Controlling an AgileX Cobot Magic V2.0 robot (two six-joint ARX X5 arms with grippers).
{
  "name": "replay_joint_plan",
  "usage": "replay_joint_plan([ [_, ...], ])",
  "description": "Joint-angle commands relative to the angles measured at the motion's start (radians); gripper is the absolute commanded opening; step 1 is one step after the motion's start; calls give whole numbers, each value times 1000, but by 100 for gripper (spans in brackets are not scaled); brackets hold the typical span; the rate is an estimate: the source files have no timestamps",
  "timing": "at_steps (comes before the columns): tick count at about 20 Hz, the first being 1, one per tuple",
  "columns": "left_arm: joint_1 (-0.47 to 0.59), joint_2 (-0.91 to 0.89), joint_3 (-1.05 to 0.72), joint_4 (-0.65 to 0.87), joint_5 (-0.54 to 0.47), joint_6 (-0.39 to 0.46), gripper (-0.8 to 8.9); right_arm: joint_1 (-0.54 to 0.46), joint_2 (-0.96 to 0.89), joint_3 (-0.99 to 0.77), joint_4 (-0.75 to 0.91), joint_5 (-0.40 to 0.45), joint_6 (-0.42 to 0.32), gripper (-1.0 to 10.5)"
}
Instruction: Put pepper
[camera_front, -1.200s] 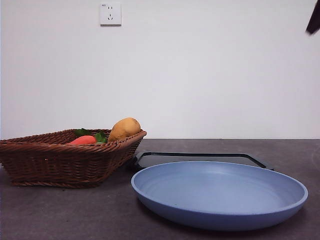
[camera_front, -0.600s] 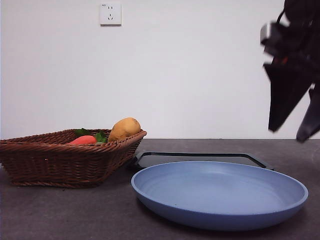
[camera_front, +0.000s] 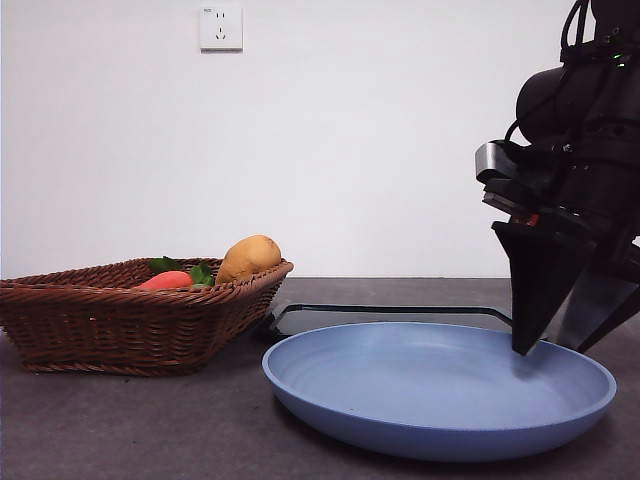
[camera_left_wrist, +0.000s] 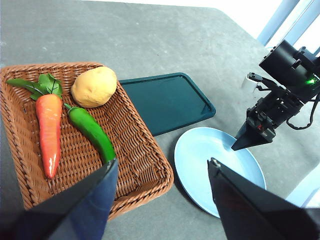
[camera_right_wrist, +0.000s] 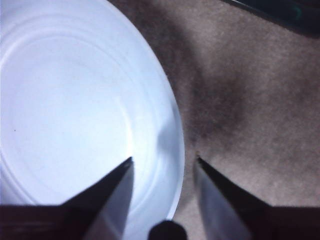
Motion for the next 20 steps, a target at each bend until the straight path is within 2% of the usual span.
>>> replay_joint_plan([
  [1,-1,3,18,13,7,-6,319,6,23,16,5,-1,-8,133],
  [3,-1,3,18,13,8,-7,319,6,34,16,6,-1,-8,120],
  [6,-1,3,18,13,7,-9,319,6,61,16,10,-1,-8,12],
  [11,-11,6,18,12,-9,-14,319,6,34,16,13,-1,-7,3],
  [15,-64,63,23,12,-50,-39,319,6,-97,16,10,-1,11,3],
  [17,-116,124,59,9,-125,-40,319,5,-188,16,7,0,29,3],
  [20,-218,256,154,5,-296,-40,319,-8,-309,16,5,2,53,3],
])
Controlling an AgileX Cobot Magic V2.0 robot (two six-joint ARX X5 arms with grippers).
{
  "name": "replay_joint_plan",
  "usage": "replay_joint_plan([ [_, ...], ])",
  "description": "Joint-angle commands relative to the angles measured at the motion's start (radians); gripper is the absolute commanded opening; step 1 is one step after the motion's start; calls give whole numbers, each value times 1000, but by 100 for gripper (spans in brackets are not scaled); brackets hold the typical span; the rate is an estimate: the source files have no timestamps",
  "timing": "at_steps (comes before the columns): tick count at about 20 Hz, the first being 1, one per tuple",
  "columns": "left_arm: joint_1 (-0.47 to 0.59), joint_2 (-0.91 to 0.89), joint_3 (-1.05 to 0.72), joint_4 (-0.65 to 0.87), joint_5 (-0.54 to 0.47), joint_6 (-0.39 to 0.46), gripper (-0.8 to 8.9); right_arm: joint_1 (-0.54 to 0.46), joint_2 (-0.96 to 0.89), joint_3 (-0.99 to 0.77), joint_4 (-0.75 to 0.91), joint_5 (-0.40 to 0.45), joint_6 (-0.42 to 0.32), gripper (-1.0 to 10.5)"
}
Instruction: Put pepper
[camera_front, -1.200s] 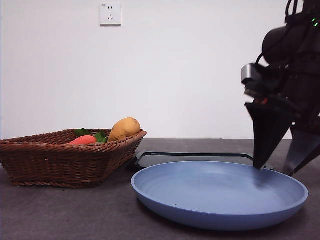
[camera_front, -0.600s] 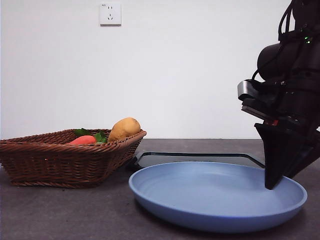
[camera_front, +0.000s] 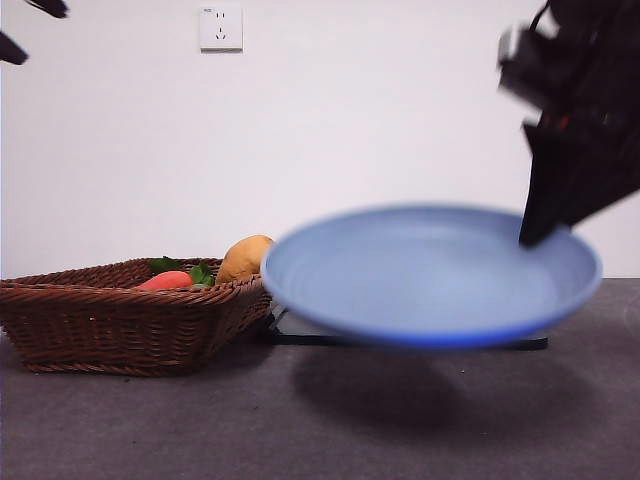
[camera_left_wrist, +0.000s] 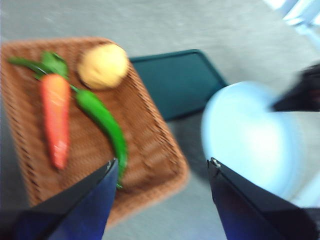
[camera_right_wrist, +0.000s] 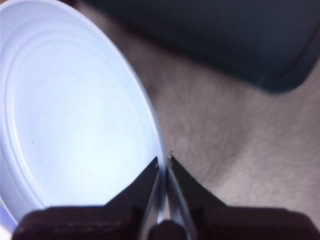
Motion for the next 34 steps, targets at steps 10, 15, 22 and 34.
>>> replay_joint_plan([
  [10,-264,653,340,19,-449,-3,318,-39,-222,13,-20,-3,87,3],
  [15,-274,857,409,70,-533,-3,318,-39,-246,13,-19,-4,96,3],
  [22,-273,1007,411,170,-536,-9,318,-39,-245,13,-18,-4,99,3],
  [34,-273,1010,411,156,-521,-42,149,-39,-245,13,-8,-4,96,3],
])
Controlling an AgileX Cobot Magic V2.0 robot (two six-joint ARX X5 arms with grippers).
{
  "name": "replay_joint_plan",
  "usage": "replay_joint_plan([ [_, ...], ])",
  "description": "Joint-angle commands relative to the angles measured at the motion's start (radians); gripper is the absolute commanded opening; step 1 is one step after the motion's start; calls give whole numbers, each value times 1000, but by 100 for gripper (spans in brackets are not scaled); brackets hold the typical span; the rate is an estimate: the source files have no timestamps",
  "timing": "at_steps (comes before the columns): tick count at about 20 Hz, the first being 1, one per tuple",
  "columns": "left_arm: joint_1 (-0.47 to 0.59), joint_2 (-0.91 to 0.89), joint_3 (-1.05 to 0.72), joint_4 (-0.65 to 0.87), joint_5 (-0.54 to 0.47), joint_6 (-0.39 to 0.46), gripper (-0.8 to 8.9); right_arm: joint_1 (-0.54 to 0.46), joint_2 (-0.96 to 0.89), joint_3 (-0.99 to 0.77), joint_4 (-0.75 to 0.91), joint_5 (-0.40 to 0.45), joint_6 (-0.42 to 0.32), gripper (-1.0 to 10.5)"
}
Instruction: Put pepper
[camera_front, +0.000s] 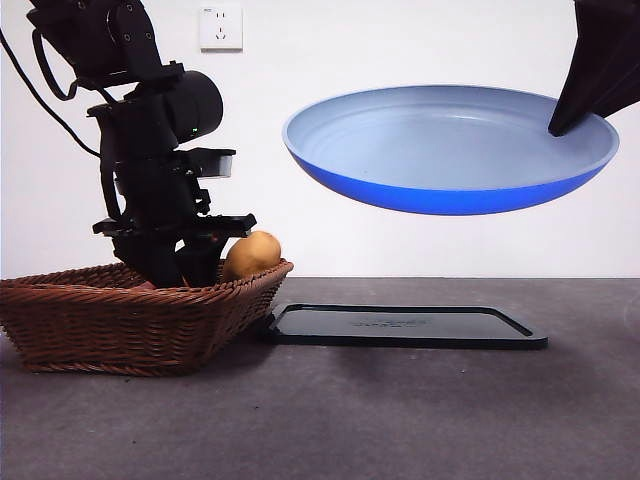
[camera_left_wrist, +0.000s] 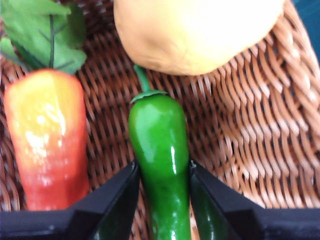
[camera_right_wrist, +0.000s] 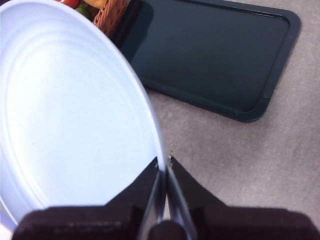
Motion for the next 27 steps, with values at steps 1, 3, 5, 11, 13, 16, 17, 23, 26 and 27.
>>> replay_joint_plan([
  [1,-3,-7,17,-48,6,-21,149,4,3,13,14,-3,11,3],
  [3,-4,-56,17,-95,16,-21,149,4,4,13,14,-3,11,3],
  [5,-4,-132,18,-129,64,-21,149,4,5,13,16,-2,14,3],
  [11,-11,-415,18,-155,426,-32,149,5,179,13,56,-11,82,3],
  [13,-45,-439,18,-91,616,-55,149,5,270,13,105,-98,135,3],
  [16,-146,-409,18,-14,624,-53,149,21,321,13,147,-141,180,3],
  [17,-178,-388,18,5,602,-53,149,22,321,13,159,-152,190,3],
  [23,-299,-202,18,105,475,-47,149,21,321,13,169,-162,203,3],
  [26,-317,-142,18,115,416,-46,150,21,321,13,168,-161,203,3],
  [27,-317,-129,18,115,415,-46,150,21,321,13,167,-161,203,3],
])
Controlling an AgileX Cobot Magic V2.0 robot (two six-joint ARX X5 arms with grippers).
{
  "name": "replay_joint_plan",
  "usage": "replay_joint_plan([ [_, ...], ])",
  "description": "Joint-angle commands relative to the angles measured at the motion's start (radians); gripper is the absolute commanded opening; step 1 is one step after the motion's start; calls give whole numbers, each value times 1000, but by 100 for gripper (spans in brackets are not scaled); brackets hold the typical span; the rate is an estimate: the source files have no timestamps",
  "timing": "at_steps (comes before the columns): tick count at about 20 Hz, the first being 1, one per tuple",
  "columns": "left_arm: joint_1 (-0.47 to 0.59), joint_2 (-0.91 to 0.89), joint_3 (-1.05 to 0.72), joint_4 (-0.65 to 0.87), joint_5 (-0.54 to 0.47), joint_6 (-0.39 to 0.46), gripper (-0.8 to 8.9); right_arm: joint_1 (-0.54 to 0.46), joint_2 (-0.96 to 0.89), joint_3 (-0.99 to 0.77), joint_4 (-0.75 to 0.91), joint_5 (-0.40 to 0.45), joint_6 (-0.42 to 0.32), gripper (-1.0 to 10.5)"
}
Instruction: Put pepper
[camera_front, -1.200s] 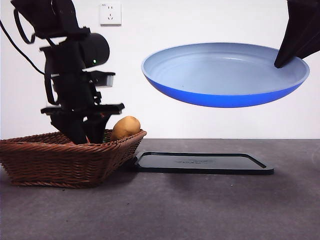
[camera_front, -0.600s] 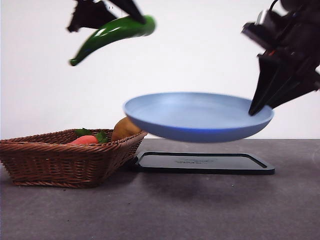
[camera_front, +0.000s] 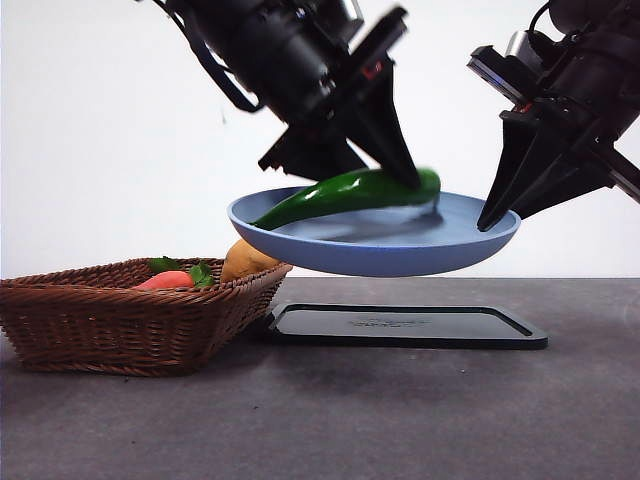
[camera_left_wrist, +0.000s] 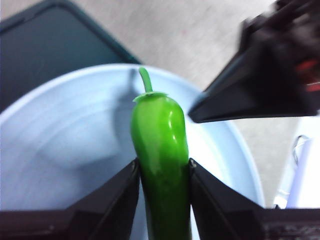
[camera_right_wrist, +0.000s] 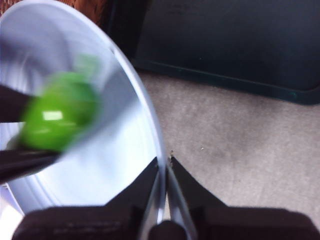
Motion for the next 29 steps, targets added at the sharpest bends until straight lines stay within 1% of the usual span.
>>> replay_joint_plan([
  [1,-8,40,17,7,-10,5,154,6,9,13,9,-8,9,3],
  [3,-9,43,17,6,-10,5,158,5,9,13,9,-6,8,3],
  [6,-10,43,17,6,-6,4,230,5,9,13,9,-5,8,3],
  [8,-10,42,17,7,-3,4,249,4,9,13,8,-5,8,3],
  [11,-11,41,17,6,9,4,249,4,9,13,-2,-5,8,3],
  [14,-10,20,20,3,66,1,249,-1,9,13,-18,-2,8,3],
  [15,-10,3,22,3,79,1,249,-5,10,13,-24,0,8,3],
  [20,4,-134,23,-6,75,2,249,-35,13,14,-21,3,16,3],
  [22,15,-205,23,-17,75,5,249,-54,22,27,-22,33,18,3],
  [26,38,-348,23,-45,74,31,249,-101,92,121,-27,38,19,3],
  [29,50,-430,23,-71,73,36,249,-125,208,237,-29,46,26,3],
])
